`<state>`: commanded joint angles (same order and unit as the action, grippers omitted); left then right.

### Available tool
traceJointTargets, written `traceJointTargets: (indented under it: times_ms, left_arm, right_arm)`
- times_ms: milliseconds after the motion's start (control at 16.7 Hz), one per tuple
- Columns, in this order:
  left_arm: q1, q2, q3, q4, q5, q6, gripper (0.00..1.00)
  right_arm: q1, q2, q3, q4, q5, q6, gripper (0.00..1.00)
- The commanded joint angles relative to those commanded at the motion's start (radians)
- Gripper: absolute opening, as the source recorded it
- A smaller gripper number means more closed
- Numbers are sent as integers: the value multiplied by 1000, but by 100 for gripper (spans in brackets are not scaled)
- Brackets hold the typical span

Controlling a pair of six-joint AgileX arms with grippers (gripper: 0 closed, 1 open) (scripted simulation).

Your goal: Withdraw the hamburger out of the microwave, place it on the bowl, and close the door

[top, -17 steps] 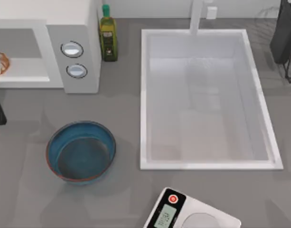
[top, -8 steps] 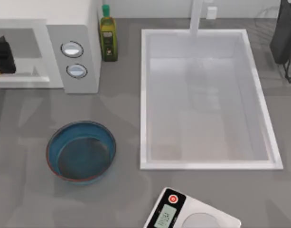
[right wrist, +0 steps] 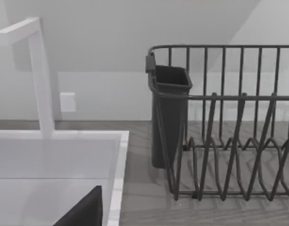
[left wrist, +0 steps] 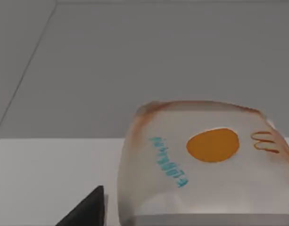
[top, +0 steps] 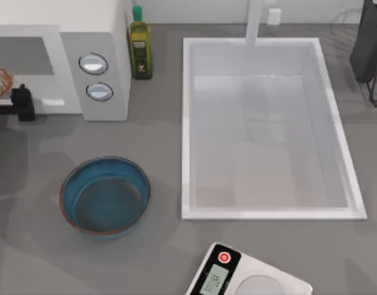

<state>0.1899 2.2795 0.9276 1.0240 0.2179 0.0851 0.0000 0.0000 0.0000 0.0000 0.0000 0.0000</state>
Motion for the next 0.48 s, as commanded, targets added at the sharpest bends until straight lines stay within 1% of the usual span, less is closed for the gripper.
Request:
traceJointTargets:
  times_ms: [240, 480]
  left_arm:
    - [14, 175, 70, 77, 16, 6, 100]
    - [17, 205, 82, 90, 19, 8, 100]
  right_arm:
    - [0, 0, 0, 0, 0, 0, 100]
    - [0, 0, 0, 0, 0, 0, 100]
